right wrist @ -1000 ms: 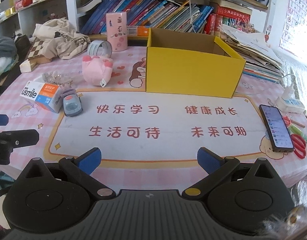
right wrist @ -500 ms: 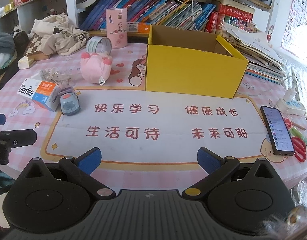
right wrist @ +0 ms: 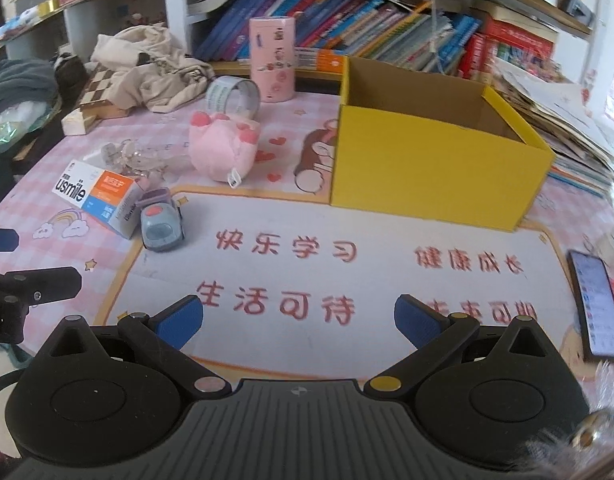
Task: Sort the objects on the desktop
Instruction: 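Move the right gripper down onto the blue-grey toy car and close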
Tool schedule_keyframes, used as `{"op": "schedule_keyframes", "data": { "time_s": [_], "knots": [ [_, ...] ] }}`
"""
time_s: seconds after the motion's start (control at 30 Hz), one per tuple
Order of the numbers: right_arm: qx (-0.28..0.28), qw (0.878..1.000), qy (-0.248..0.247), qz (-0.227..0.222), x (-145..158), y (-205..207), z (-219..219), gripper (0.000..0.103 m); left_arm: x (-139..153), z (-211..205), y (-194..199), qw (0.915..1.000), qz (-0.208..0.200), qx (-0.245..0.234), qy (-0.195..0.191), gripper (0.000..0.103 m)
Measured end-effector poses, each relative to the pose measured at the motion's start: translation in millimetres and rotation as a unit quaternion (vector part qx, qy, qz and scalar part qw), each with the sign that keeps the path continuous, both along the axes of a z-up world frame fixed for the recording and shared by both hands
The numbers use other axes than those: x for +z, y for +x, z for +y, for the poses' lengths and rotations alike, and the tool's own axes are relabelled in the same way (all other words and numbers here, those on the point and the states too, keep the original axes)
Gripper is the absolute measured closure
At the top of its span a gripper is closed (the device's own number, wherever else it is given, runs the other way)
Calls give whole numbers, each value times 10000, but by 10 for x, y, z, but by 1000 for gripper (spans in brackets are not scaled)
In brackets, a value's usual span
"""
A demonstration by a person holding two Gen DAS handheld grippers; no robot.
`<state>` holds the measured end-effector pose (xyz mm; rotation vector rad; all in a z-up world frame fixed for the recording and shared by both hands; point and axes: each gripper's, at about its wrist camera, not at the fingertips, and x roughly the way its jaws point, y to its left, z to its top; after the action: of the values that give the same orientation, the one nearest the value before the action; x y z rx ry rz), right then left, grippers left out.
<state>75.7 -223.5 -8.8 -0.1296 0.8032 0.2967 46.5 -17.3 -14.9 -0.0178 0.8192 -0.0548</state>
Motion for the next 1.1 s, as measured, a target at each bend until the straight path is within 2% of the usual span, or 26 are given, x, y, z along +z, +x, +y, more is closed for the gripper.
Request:
{"op": "schedule_keyframes", "data": {
  "time_s": [0.3, 0.6, 0.8, 1.1],
  "knots": [
    [693, 9976, 18, -40, 34, 415, 15, 1, 56, -30, 164, 9980, -127, 621, -70, 0],
    [1612, 9869, 48, 58, -23, 772, 166, 2, 25, -25, 230, 9904, 48, 1383, 58, 0],
    [2258, 9737, 113, 266, -132, 926, 392, 2, 9, 9, 217, 9831, 173, 1814, 163, 0],
    [3133, 9482, 159, 508, -256, 1068, 839, 9, 69, 101, 195, 9737, 177, 2219, 490, 0]
  ]
}}
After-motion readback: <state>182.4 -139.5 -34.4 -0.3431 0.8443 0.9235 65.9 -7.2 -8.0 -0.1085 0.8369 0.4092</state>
